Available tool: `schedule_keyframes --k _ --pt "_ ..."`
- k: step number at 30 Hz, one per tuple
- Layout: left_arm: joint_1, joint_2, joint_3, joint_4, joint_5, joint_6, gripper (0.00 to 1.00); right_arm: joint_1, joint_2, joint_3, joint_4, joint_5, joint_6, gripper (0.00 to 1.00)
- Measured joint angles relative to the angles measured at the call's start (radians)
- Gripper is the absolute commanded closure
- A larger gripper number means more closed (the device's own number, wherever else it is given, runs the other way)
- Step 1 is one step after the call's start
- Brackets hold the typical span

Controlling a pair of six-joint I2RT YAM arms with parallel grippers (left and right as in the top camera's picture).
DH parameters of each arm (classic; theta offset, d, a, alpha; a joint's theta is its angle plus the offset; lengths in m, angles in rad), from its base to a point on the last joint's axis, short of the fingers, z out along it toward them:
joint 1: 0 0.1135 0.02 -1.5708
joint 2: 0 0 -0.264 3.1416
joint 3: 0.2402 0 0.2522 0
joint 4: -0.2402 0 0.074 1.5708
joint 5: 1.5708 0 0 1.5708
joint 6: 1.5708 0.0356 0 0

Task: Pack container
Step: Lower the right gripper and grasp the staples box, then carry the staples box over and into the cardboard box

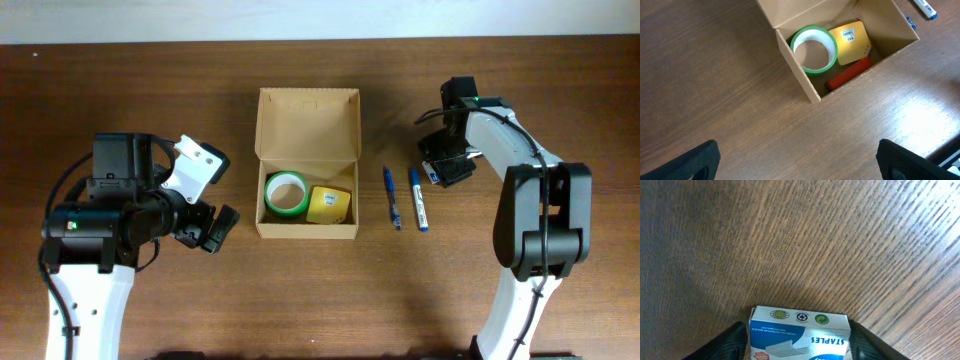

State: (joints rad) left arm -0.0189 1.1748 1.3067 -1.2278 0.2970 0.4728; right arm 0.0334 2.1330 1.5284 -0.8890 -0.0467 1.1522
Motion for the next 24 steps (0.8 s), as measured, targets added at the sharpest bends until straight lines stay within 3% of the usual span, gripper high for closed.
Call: schedule_keyframes --k 4,14,24 --pt "0.000 0.000 0.000 0.000 0.000 0.000 0.00 0.000 0.000 0.000 0.000 0.000 -0.002 0.52" --pt "0.000 0.000 0.000 0.000 0.000 0.000 0.00 0.000 0.002 0.021 -0.039 -0.016 -0.040 0.64" --pt "0.000 0.000 0.000 0.002 -0.003 0.000 0.00 0.016 0.015 0.393 -0.384 -0.026 -0.187 0.67"
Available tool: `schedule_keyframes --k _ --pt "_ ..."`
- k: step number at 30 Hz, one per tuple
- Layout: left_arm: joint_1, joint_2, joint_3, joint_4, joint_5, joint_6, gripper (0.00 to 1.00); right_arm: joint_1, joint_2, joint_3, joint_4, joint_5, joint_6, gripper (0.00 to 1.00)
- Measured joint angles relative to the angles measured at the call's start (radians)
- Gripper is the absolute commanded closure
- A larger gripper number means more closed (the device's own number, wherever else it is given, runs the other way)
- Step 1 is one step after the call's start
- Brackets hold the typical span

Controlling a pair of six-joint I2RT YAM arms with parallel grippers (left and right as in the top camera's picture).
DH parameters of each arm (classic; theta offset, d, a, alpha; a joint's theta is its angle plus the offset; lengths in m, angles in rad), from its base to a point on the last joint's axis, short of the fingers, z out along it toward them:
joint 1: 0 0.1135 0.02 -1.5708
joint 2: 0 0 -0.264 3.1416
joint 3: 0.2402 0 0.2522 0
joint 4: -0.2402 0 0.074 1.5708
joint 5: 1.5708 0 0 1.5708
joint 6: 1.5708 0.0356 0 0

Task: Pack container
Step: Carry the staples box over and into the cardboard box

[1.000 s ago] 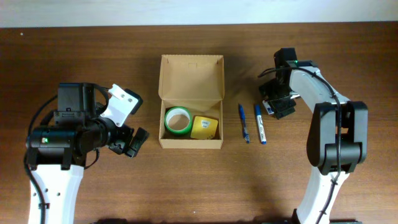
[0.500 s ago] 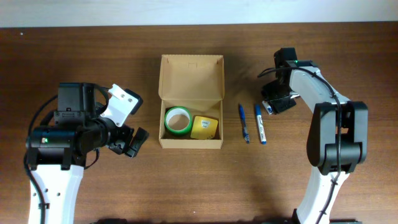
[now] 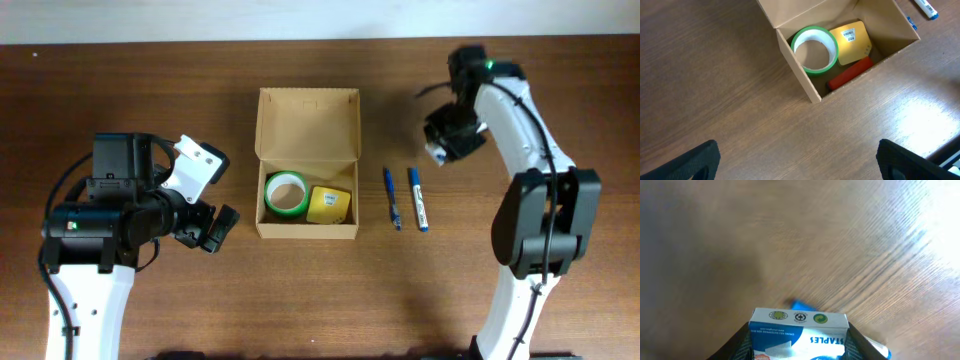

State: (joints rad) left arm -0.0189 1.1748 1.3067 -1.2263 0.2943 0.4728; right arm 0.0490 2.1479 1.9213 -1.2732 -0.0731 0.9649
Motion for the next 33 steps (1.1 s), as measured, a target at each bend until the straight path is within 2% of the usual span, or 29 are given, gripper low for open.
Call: schedule_keyframes --k 6,14,28,33 --pt "0.000 0.000 0.000 0.001 0.000 0.000 0.00 0.087 0.000 0.266 -0.165 0.000 -0.120 0.67" --pt "0.000 0.000 0.000 0.001 0.000 0.000 0.00 0.265 0.000 0.486 -0.290 -0.002 -0.241 0.67" --pt "0.000 0.000 0.000 0.001 0.000 0.000 0.00 0.544 0.000 0.509 -0.342 0.012 -0.342 0.66" --pt "0.000 0.000 0.000 0.001 0.000 0.000 0.00 0.591 0.000 0.441 -0.309 0.034 -0.344 0.66"
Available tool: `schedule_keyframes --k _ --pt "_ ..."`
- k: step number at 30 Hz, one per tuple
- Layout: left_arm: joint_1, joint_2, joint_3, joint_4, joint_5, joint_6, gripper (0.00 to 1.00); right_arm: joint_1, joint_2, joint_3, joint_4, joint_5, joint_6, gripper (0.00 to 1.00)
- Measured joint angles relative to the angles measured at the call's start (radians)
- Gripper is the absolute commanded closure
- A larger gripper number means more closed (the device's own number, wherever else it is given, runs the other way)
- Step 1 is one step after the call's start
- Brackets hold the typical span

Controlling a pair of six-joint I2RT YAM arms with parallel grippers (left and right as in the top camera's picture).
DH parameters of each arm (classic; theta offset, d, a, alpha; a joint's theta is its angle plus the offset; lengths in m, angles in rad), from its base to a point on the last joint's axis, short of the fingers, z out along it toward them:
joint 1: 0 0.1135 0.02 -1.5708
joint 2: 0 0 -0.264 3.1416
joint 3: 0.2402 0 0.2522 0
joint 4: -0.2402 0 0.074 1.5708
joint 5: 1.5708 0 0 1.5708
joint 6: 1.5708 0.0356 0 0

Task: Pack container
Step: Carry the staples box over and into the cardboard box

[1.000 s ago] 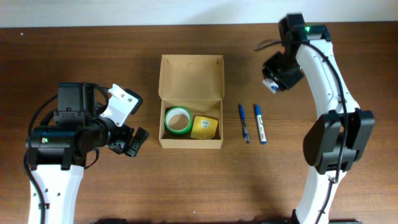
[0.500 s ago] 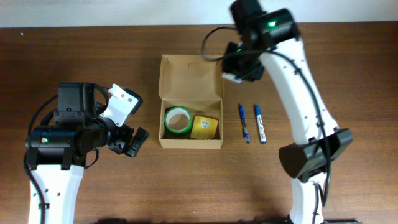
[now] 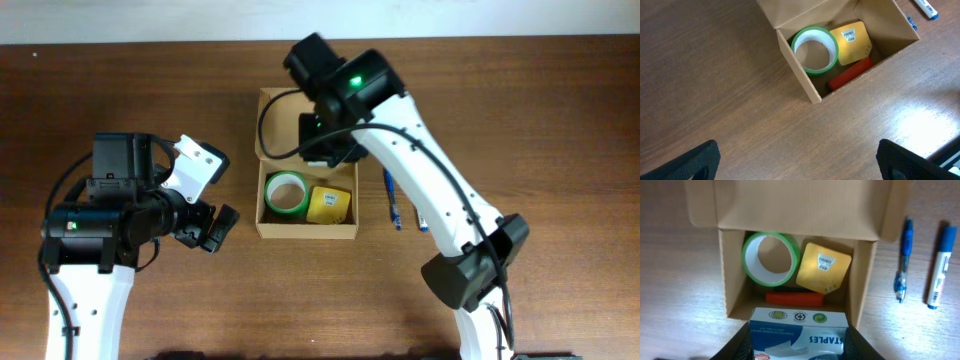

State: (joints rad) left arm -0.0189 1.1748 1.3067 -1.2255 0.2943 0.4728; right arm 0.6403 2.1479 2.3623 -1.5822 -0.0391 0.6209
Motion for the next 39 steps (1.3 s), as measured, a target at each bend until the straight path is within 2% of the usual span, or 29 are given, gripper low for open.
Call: schedule_keyframes --k 15,26,39 --pt "0.000 0.000 0.000 0.000 0.000 0.000 0.01 0.018 0.000 -0.336 0.343 -0.067 0.010 0.66" --pt "0.000 0.000 0.000 0.000 0.000 0.000 0.01 0.109 0.003 -0.358 0.373 -0.086 0.034 0.66" --pt "0.000 0.000 0.000 0.000 0.000 0.000 0.00 0.119 0.068 -0.359 0.416 -0.037 0.062 0.66"
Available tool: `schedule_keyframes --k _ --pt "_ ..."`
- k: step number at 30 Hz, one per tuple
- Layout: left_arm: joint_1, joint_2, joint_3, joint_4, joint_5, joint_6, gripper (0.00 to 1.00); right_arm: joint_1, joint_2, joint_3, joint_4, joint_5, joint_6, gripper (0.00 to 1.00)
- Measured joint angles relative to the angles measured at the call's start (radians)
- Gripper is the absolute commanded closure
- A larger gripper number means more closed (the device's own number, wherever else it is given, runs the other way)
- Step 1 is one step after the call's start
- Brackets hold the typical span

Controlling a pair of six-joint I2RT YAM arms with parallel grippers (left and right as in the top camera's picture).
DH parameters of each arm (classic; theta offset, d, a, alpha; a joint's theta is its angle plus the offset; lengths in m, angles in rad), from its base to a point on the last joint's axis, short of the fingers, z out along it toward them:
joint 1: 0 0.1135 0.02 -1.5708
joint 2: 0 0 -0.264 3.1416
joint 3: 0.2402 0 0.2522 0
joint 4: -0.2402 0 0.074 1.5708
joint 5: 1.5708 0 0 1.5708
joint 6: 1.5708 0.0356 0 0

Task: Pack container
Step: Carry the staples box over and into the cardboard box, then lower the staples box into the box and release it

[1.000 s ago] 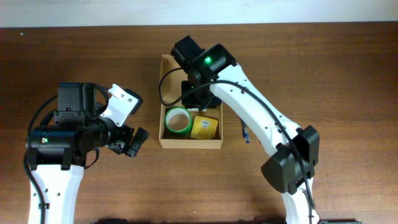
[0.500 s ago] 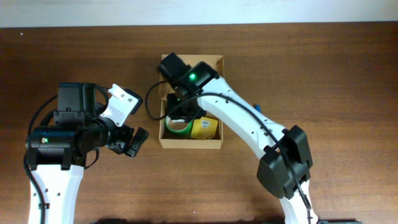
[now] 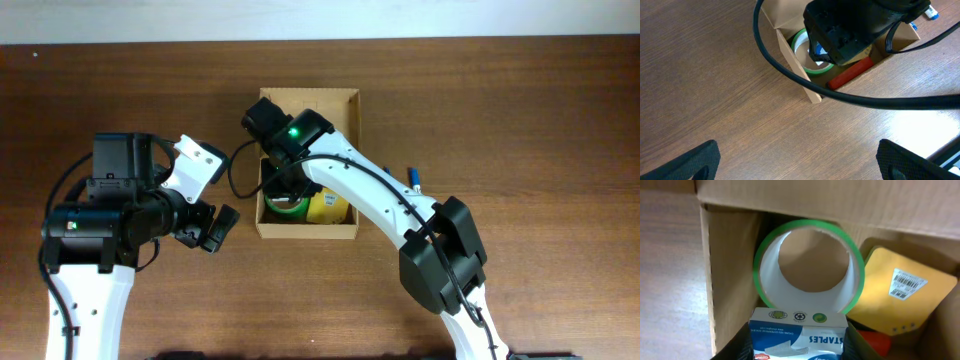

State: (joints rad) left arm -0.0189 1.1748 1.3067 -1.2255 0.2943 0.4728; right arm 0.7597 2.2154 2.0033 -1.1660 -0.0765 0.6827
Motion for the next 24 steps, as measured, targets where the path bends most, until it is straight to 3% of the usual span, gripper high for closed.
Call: schedule_keyframes --k 4,9,14,24 --pt "0.000 0.000 0.000 0.000 0.000 0.000 0.01 0.001 0.000 0.000 0.012 0.009 0.004 0.53" --pt "0.000 0.000 0.000 0.000 0.000 0.000 0.00 0.001 0.000 0.000 0.026 0.019 0.009 0.48" --pt "0.000 0.000 0.000 0.000 0.000 0.000 0.01 0.001 0.000 0.000 0.038 0.027 0.017 0.35" --pt "0.000 0.000 0.000 0.000 0.000 0.000 0.00 0.001 0.000 0.000 0.032 0.028 0.014 0.34"
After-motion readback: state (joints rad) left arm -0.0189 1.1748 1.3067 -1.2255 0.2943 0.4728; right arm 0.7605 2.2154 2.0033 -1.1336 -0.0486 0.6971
